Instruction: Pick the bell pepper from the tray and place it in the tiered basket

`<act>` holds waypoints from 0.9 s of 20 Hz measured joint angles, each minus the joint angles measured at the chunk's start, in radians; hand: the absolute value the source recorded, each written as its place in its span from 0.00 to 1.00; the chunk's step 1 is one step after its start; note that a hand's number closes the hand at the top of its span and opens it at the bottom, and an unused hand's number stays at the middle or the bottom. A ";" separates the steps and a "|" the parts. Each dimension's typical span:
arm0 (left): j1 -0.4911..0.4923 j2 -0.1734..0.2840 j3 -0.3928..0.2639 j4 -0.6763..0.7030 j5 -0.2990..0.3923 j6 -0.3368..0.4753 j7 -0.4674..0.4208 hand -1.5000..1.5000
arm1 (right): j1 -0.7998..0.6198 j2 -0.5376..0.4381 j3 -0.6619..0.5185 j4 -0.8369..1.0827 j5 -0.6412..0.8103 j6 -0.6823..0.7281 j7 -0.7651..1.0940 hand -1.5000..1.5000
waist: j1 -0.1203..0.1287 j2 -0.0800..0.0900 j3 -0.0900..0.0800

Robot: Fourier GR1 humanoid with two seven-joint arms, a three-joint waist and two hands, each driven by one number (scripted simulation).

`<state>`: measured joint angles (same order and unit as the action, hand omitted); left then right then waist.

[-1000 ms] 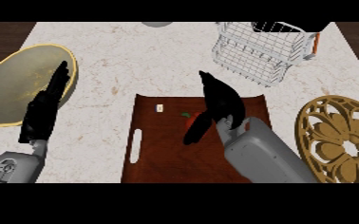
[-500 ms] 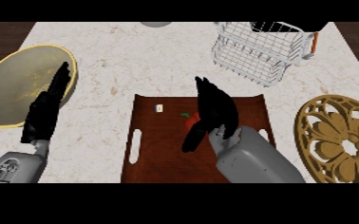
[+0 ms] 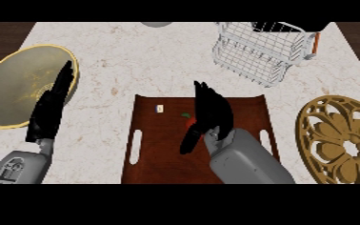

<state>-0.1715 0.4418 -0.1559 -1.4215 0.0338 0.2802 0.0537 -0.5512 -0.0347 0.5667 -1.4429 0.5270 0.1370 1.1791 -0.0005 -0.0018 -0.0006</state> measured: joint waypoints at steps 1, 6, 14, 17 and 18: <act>0.005 -0.005 -0.005 -0.011 -0.008 0.005 0.010 0.50 | 0.013 0.003 0.001 -0.005 0.008 0.001 -0.001 0.00 | 0.000 0.000 0.000; 0.003 -0.002 0.026 0.012 0.002 -0.028 -0.015 0.50 | 0.046 0.014 -0.008 0.025 0.035 -0.002 -0.022 0.00 | 0.001 0.000 0.000; 0.033 -0.017 0.039 -0.044 -0.022 -0.041 0.013 0.50 | 0.054 0.020 -0.024 0.099 0.020 -0.014 -0.059 0.00 | 0.007 0.001 0.001; 0.017 -0.028 0.048 -0.022 -0.037 -0.047 0.009 0.50 | 0.036 0.023 -0.013 0.150 0.004 -0.032 -0.068 0.00 | 0.007 0.002 0.001; 0.007 -0.029 0.054 -0.006 -0.038 -0.057 0.003 0.50 | 0.018 0.023 -0.019 0.173 -0.010 -0.035 -0.073 0.00 | 0.007 0.003 0.001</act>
<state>-0.1648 0.4130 -0.1019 -1.4273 -0.0042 0.2231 0.0569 -0.5328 -0.0115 0.5478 -1.2695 0.5166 0.1022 1.1060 0.0069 0.0008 0.0000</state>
